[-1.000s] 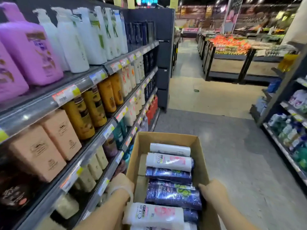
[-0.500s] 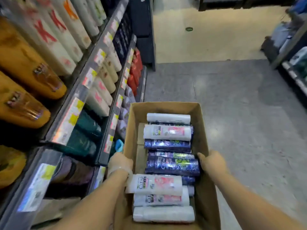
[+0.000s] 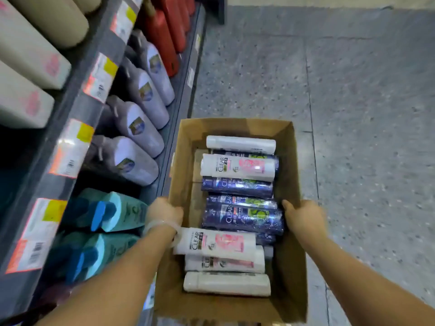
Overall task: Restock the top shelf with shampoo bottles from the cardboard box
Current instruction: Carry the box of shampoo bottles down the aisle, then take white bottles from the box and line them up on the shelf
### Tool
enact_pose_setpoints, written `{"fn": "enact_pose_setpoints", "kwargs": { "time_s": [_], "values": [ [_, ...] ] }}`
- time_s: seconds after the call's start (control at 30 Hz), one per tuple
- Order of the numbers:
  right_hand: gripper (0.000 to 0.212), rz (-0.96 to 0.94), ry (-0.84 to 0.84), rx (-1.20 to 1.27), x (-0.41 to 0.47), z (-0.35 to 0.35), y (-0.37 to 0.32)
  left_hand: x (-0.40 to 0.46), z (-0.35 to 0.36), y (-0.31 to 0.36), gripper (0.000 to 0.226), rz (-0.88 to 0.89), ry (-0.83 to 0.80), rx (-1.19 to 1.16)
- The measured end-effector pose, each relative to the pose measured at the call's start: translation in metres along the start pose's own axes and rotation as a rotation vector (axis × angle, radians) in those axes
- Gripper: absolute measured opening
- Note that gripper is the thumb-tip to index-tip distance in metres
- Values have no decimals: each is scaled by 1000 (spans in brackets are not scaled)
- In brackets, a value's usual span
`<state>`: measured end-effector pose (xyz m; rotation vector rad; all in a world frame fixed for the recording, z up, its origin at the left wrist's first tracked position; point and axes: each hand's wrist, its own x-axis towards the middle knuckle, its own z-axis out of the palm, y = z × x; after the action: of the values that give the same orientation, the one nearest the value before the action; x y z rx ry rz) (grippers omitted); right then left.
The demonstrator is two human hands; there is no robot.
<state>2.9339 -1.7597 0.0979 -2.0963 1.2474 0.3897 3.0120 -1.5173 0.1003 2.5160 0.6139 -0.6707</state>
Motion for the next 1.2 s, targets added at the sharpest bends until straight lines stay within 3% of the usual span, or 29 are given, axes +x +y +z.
{"fn": "enact_pose_setpoints", "kwargs": {
  "time_s": [0.27,0.53,0.7,0.83,0.9,1.1,1.2],
  "values": [
    [39,30,9,-22,129,134,31,130,116,-20,7,5,40,44],
    [41,54,52,-108,165,183,53,170,165,-43,15,40,50,42],
    [46,88,2,-163,159,176,47,166,163,-36,25,-23,6,81],
    [62,135,-209,-55,143,154,34,150,147,-22,72,-211,-154,50],
    [74,153,-270,-32,121,126,22,120,132,-14,82,-242,-184,-12],
    [60,29,-432,-305,60,29,-43,17,58,11,66,-377,-316,-173],
    [54,-72,-446,-394,59,0,-87,2,28,36,62,-395,-290,-180]
  ]
}}
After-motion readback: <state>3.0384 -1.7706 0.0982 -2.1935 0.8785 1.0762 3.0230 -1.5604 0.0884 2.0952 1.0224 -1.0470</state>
